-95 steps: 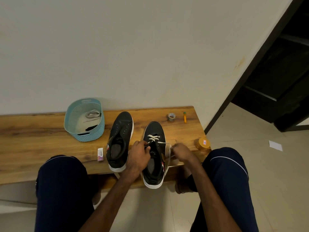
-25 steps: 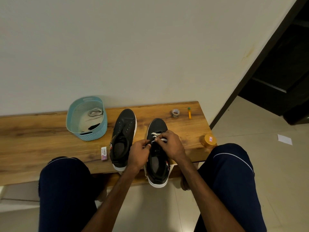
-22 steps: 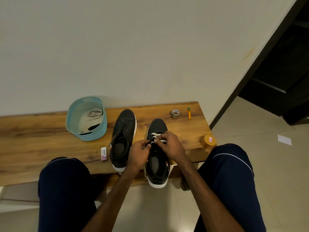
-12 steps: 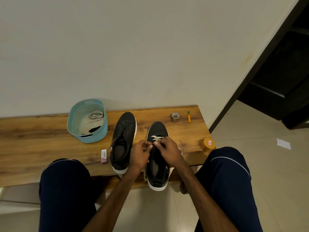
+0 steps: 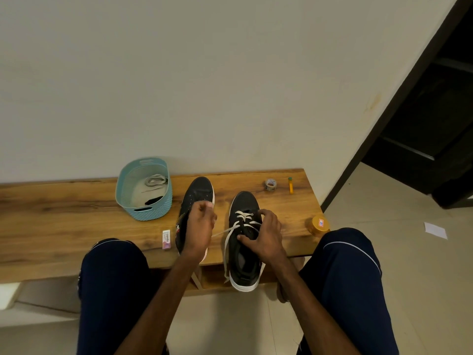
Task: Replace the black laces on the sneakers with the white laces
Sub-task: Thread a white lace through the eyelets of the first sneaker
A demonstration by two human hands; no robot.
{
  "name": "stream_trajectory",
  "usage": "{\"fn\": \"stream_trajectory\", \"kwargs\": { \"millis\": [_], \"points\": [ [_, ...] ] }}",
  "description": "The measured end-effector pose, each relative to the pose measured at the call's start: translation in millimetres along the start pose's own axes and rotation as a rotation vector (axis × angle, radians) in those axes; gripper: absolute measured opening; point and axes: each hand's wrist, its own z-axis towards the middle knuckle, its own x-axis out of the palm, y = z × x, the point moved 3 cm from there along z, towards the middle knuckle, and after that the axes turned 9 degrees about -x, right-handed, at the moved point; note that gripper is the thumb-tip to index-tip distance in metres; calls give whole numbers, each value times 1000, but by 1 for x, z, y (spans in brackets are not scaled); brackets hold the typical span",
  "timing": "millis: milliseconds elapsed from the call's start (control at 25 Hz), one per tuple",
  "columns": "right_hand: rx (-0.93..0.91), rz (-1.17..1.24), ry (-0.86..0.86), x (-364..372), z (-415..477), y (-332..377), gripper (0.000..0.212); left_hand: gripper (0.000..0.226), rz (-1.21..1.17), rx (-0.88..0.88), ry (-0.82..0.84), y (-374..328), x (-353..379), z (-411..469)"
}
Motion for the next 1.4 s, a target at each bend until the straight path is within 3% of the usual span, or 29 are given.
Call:
{"fn": "stream_trajectory", "kwargs": {
  "millis": [80,120,160,280,360,480,560,640,760,840,1040,1240,1400],
  "points": [
    [5,-40,-14,0,-3,1,88,20,924,55,37,22,2,-1],
    [12,-59,-12,1,-4,1,89,23,1176,57,119,31,7,-3],
    [27,-72,-6,1,-6,0,89,22,1204,84,204,32,11,-6],
    [64,-79,-8,4,-8,0,92,26,559,234,319,1,6,-15],
    [73,-85,-6,6,-9,1,91,29,191,224,383,-22,-7,-21],
    [81,-89,0,7,-9,3,89,34,-21,62,627,-27,-6,-36],
    [80,-92,-3,7,-9,4,88,46,23,-84,621,-15,1,-36],
    [80,-89,-7,7,-10,5,86,56,207,-194,480,2,5,-29],
    [80,-97,4,5,-8,4,84,46,661,-301,310,33,5,-20],
    [87,-96,10,5,-8,3,83,33,789,-333,225,49,7,-18],
    [95,-74,27,4,-9,2,81,18,721,-211,75,50,15,-9],
    [94,-63,33,5,-8,3,79,21,1010,-74,-31,52,20,-5],
    [77,-61,24,2,-6,8,79,26,826,-18,-41,41,18,5]
  ]
}}
